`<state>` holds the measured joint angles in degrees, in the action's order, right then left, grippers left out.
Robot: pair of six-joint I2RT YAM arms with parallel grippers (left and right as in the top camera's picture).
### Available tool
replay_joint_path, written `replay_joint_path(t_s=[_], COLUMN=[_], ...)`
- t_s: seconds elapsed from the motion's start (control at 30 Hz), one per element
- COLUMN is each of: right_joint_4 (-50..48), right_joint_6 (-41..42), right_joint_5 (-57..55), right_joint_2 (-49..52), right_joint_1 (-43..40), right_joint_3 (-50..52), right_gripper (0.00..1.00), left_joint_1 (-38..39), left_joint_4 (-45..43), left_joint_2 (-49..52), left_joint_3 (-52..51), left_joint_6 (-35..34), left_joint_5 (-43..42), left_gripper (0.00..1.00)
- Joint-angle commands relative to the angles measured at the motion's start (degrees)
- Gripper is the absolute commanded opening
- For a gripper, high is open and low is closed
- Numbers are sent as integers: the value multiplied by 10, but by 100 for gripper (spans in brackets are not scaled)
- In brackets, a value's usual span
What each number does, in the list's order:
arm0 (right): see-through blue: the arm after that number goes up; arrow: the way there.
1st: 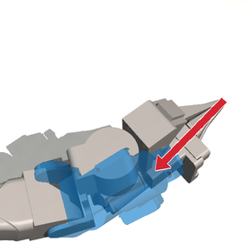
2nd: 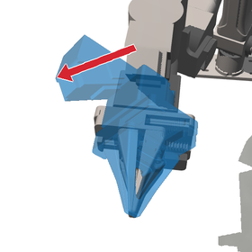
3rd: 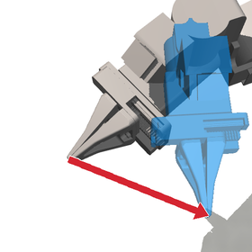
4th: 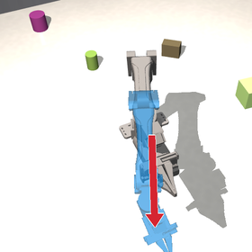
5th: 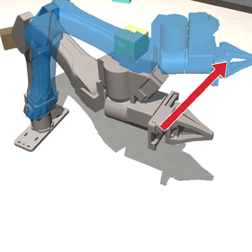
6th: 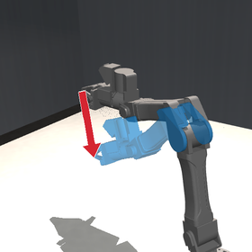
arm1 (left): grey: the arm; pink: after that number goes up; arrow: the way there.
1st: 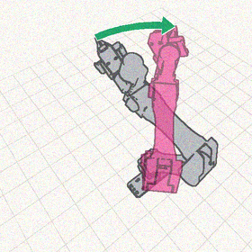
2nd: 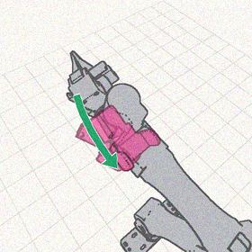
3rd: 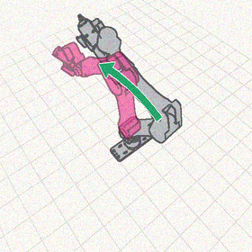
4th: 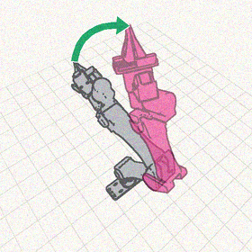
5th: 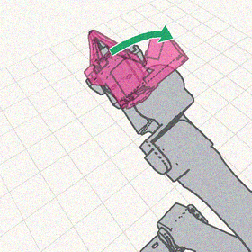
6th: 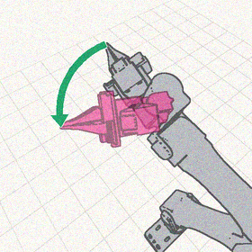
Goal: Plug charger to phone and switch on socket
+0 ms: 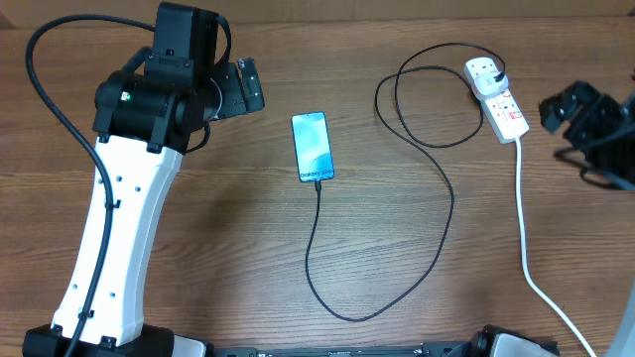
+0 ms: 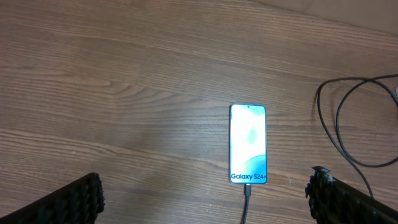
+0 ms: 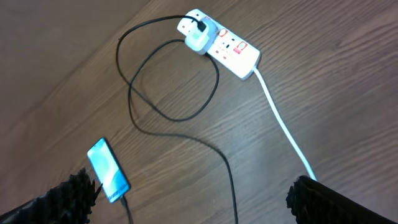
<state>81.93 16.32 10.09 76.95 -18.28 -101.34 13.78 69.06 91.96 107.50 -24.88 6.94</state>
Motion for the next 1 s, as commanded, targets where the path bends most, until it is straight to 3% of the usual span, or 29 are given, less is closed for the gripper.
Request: replay_joint_path(t_s=[0.0, 0.6, 0.77, 0.97], right_joint_4=[12, 3, 75, 87], right_joint_6=[-1, 0, 2, 2], right_joint_5=[4, 57, 57, 56], right_joint_2=[-45, -307, -305, -305], right_joint_1=[3, 3, 3, 3], right_joint_3=[28, 252, 252, 252], right_gripper=[100, 100, 100, 100], left_joint_1=[-3, -3, -3, -3], left_joint_4=[0, 0, 0, 0], left_joint_2=[2, 2, 2, 2], left_joint_3=[-2, -2, -2, -2], left_joint_6=[7, 7, 7, 7], left_joint_5=[10, 10, 10, 10], left_gripper=[100, 100, 100, 100])
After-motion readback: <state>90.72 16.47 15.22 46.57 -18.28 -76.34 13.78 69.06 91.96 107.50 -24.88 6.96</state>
